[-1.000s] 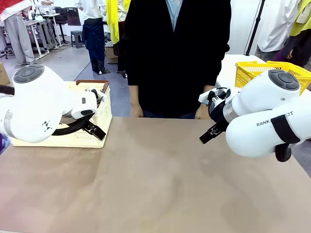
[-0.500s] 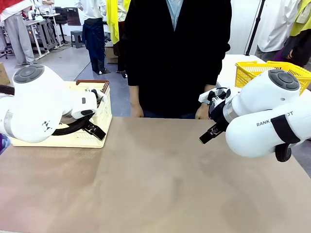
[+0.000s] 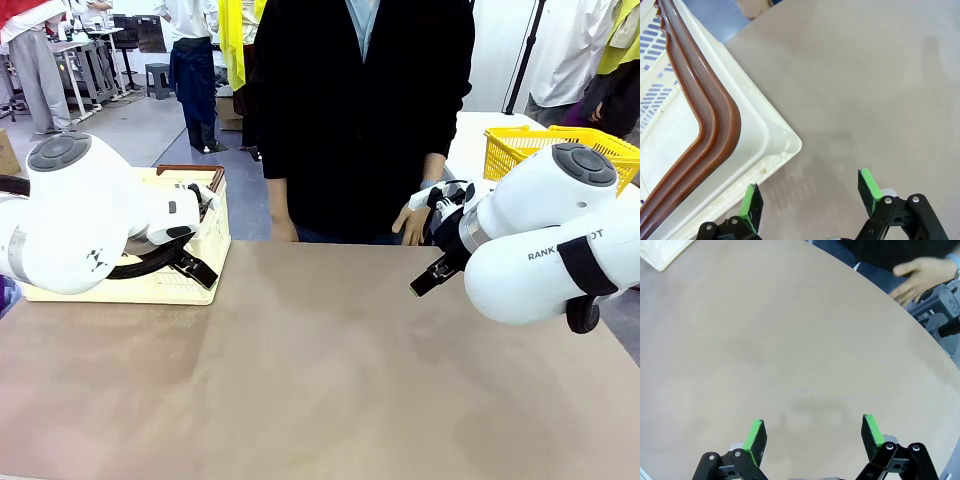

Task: Place the drinks into the Shopping basket.
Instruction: Pick up one drink and place it into the Shopping basket.

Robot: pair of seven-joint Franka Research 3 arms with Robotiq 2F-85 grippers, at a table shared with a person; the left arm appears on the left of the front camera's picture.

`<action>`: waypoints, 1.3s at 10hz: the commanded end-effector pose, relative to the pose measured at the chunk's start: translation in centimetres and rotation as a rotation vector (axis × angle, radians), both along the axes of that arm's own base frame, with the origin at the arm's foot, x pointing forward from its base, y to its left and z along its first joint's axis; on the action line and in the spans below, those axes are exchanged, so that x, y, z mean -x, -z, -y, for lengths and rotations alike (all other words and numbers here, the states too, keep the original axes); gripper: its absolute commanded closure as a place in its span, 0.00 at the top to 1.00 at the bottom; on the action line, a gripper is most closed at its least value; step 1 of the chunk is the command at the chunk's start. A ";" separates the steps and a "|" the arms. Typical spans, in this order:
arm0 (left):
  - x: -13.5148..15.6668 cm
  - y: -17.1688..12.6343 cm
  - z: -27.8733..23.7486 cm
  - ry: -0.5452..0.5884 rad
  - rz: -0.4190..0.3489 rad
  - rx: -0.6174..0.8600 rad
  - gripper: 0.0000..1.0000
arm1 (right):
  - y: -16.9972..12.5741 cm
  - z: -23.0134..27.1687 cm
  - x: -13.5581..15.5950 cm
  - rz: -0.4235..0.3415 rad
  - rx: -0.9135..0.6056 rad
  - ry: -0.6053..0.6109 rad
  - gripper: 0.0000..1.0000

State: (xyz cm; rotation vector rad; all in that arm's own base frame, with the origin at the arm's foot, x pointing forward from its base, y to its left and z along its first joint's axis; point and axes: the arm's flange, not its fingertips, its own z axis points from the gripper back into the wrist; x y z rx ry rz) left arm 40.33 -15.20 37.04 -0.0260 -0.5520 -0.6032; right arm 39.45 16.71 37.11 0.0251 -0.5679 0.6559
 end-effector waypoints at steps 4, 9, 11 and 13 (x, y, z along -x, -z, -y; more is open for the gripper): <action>5.5 -7.5 -1.4 0.240 -0.820 0.583 1.00 | -3.5 4.6 2.3 -0.764 -0.418 0.168 1.00; 12.1 -15.0 -25.2 0.161 -0.405 1.306 1.00 | -10.1 27.9 10.5 -0.265 -1.510 0.077 1.00; 15.5 -9.9 -35.8 -0.108 -0.219 1.584 1.00 | -5.4 35.3 12.7 -0.137 -1.802 0.237 1.00; 17.4 -6.2 -38.4 -0.242 -0.189 1.625 1.00 | -3.4 37.6 13.4 0.001 -1.889 0.395 1.00</action>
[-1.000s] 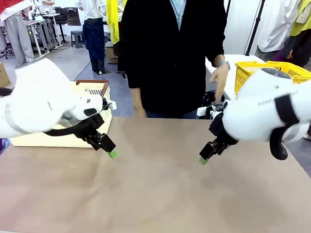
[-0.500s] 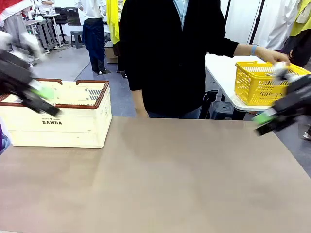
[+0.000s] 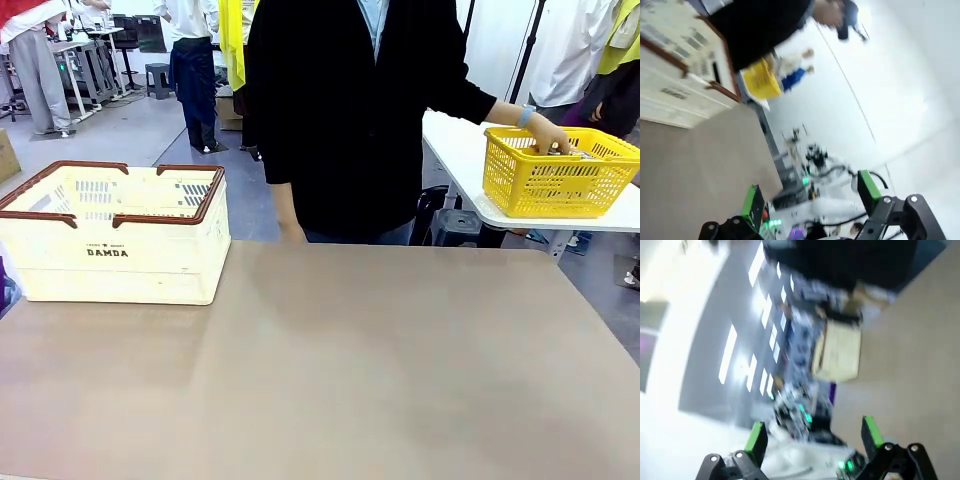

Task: Place the drinks into the Shopping basket.
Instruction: Pick up one drink and place it into the Shopping basket.

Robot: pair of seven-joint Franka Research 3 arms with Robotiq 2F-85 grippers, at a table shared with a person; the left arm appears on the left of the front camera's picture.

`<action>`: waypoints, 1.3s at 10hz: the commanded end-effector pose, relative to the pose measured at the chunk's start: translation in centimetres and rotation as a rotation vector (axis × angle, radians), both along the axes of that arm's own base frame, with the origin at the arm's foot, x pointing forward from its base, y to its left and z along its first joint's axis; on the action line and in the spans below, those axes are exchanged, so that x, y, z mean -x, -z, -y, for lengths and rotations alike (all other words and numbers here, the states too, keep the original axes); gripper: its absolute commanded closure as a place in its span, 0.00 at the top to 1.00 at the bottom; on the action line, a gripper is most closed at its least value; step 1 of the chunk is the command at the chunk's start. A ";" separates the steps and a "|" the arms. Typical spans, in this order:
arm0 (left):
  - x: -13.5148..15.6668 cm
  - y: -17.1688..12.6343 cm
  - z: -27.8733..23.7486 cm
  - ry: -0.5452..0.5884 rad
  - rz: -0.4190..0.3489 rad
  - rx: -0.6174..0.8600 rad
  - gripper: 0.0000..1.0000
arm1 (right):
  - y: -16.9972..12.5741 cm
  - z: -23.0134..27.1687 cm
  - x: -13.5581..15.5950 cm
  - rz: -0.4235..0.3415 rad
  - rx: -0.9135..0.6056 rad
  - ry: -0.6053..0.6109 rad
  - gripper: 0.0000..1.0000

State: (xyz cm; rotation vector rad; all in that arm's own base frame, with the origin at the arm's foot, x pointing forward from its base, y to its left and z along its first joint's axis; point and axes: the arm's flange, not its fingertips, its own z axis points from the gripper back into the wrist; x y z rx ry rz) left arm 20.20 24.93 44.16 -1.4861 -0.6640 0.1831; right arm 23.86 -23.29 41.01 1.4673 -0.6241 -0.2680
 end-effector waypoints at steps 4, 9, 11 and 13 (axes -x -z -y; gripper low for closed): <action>0.0 0.0 0.0 0.000 0.000 0.000 1.00 | 0.0 0.0 0.0 0.000 0.000 0.000 1.00; 0.0 0.0 0.0 0.000 0.000 0.000 1.00 | 0.0 0.0 0.0 0.000 0.000 0.000 1.00; 0.0 0.0 0.0 0.000 0.000 0.000 1.00 | 0.0 0.0 0.0 0.000 0.000 0.000 1.00; 0.0 0.0 0.0 0.000 0.000 0.000 1.00 | 0.0 0.0 0.0 0.000 0.000 0.000 1.00</action>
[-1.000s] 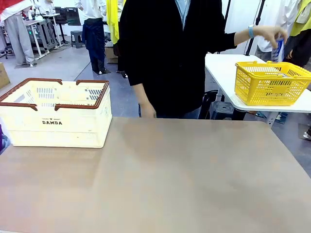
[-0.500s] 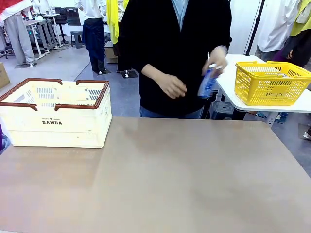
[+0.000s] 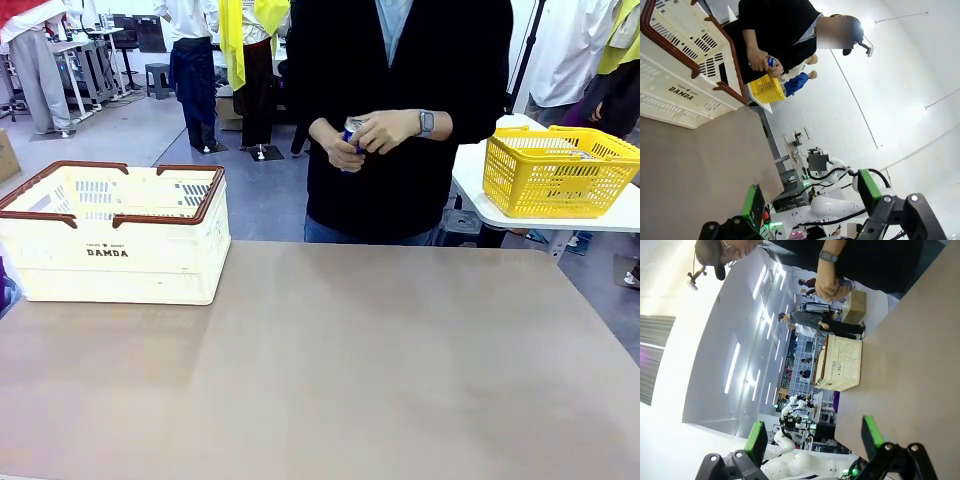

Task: Place the drinks into the Shopping basket.
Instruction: Pick up one drink and place it into the Shopping basket.

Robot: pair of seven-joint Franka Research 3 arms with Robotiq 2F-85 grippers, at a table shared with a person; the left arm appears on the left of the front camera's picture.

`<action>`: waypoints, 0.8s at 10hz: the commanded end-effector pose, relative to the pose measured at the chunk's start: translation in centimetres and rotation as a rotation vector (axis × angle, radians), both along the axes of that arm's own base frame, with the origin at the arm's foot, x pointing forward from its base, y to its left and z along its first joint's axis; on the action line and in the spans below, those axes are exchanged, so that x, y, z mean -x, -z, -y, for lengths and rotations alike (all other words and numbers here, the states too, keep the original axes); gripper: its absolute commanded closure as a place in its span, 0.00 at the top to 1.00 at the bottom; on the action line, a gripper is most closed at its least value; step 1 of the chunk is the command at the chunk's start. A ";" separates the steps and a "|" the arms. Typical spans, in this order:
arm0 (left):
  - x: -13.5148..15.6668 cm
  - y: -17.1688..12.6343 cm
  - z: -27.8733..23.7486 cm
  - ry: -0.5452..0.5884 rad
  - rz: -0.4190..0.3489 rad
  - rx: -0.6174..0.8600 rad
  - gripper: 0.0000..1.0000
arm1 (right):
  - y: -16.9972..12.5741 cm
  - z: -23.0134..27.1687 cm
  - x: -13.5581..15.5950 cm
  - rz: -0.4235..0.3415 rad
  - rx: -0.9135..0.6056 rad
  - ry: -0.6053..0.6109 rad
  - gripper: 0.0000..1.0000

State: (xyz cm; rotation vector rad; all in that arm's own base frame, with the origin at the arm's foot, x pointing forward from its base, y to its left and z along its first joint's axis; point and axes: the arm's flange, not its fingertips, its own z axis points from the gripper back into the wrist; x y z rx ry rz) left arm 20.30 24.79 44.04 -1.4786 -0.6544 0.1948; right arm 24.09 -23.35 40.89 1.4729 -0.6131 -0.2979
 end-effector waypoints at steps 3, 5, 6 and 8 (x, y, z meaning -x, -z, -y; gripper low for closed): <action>0.1 -0.1 -0.1 0.003 0.015 0.004 1.00 | -0.1 -0.1 0.2 0.023 0.014 -0.011 1.00; 0.1 -0.1 -0.1 0.003 0.015 0.004 1.00 | -0.1 -0.1 0.2 0.023 0.014 -0.011 1.00; 0.1 -0.1 -0.1 0.003 0.015 0.004 1.00 | -0.1 -0.1 0.2 0.023 0.014 -0.011 1.00; 0.1 -0.1 -0.1 0.003 0.015 0.004 1.00 | -0.1 -0.1 0.2 0.023 0.014 -0.011 1.00</action>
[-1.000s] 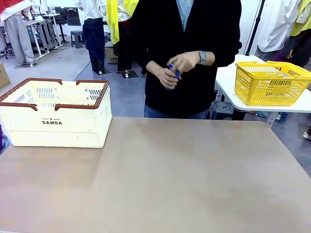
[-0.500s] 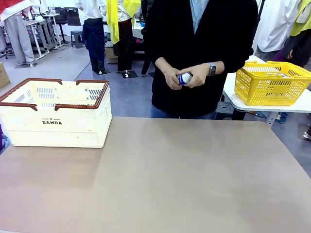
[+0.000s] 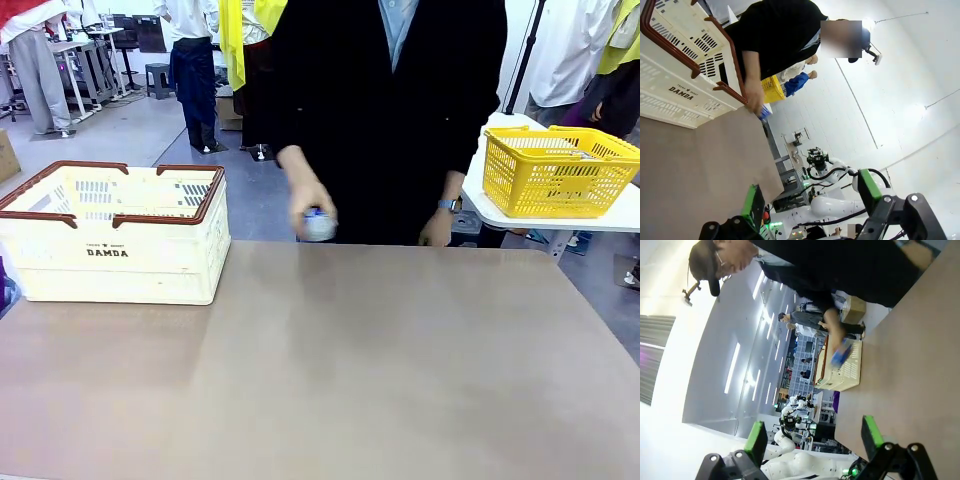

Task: Place the drinks into the Shopping basket.
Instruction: Pick up one drink and place it into the Shopping basket.

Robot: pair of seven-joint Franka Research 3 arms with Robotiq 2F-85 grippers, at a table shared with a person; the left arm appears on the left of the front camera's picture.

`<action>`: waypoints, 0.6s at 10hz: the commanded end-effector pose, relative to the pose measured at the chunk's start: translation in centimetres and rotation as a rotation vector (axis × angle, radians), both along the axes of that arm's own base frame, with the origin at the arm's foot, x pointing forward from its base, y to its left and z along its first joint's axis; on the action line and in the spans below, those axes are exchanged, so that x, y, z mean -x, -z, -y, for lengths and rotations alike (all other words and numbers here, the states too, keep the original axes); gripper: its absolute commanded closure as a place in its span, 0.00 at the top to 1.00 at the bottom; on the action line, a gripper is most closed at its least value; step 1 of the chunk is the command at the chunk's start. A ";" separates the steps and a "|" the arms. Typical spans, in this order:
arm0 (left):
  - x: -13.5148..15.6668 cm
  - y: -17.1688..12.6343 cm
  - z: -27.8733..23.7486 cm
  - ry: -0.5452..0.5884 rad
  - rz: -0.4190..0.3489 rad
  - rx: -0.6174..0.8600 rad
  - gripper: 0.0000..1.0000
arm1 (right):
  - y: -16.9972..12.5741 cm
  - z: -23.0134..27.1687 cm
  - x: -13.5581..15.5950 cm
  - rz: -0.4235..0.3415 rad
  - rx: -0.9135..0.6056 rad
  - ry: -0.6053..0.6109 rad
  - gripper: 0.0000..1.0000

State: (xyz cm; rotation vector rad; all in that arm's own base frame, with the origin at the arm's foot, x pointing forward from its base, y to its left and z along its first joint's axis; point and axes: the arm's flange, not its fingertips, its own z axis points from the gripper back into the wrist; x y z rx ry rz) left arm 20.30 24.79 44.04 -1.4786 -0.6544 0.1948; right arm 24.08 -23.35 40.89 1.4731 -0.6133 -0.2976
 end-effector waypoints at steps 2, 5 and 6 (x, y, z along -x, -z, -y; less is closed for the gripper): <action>0.1 -0.1 -0.1 0.003 0.015 0.004 1.00 | -0.1 -0.1 0.2 0.022 0.014 -0.011 1.00; 0.1 -0.1 -0.1 0.003 0.015 0.004 1.00 | -0.1 -0.1 0.2 0.022 0.014 -0.011 1.00; 0.1 -0.1 -0.1 0.003 0.015 0.004 1.00 | -0.1 -0.1 0.2 0.022 0.014 -0.011 1.00</action>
